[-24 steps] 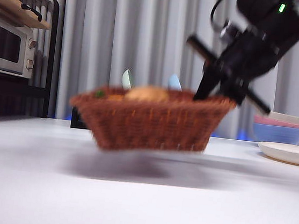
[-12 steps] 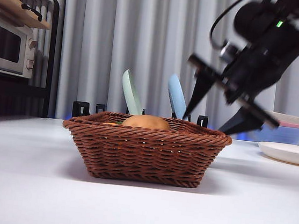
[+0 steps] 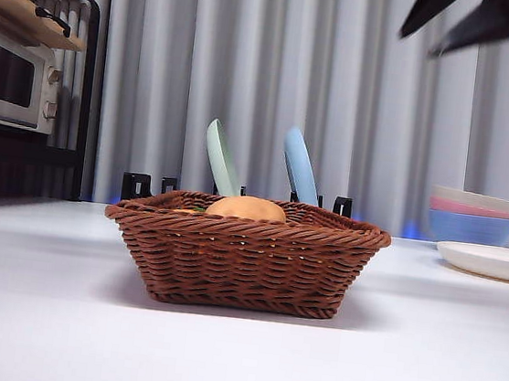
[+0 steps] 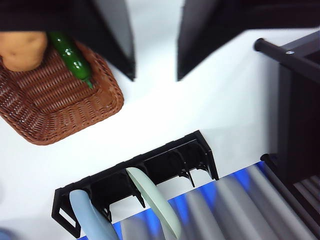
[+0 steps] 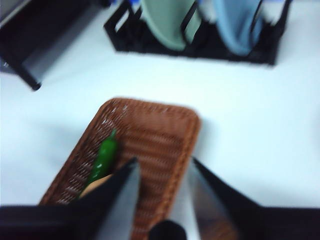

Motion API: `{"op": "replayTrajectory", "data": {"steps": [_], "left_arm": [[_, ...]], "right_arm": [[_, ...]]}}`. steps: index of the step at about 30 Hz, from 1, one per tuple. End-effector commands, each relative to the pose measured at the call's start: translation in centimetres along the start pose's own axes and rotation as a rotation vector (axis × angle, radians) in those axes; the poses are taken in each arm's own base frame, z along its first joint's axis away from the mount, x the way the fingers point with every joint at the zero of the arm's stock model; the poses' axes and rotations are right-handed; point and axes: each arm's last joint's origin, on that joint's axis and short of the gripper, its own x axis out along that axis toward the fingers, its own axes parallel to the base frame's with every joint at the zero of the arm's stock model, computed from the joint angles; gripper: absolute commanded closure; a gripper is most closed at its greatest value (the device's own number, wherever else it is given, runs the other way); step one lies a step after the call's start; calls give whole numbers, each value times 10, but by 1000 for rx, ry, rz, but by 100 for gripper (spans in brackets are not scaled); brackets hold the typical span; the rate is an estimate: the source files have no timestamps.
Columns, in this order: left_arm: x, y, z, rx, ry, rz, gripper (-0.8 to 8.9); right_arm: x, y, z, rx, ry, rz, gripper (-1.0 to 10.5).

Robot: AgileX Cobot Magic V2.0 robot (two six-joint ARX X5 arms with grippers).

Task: Pick up the basket,pick up the corn from the table,pick up the potato from the table,pick up the cucumber from the table,put all items into the basket

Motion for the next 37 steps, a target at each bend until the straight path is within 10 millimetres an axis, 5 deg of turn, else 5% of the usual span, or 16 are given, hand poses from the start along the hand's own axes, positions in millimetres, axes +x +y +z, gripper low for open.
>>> {"op": "replayTrajectory", "data": {"steps": [1,6,15,20,37], "left_arm": [[-1,0,-24,-7,-45,-37,822],[-10,0,-75,-43,-160,-97,822],[-25,3,-159,-75,-256,-113,822],[-34,6,-169,-86,-277,-128,816],[-39,10,-176,-72,-245,-104,816]], "right_arm": [[-11,5,1,-78,-33,-38,958],[-28,15,-15,-124,-95,-50,958],[-45,19,-88,-147,-190,-101,958],[-48,16,-107,-30,-157,-96,945],[-48,16,-107,-2,-154,-95,945]]}}
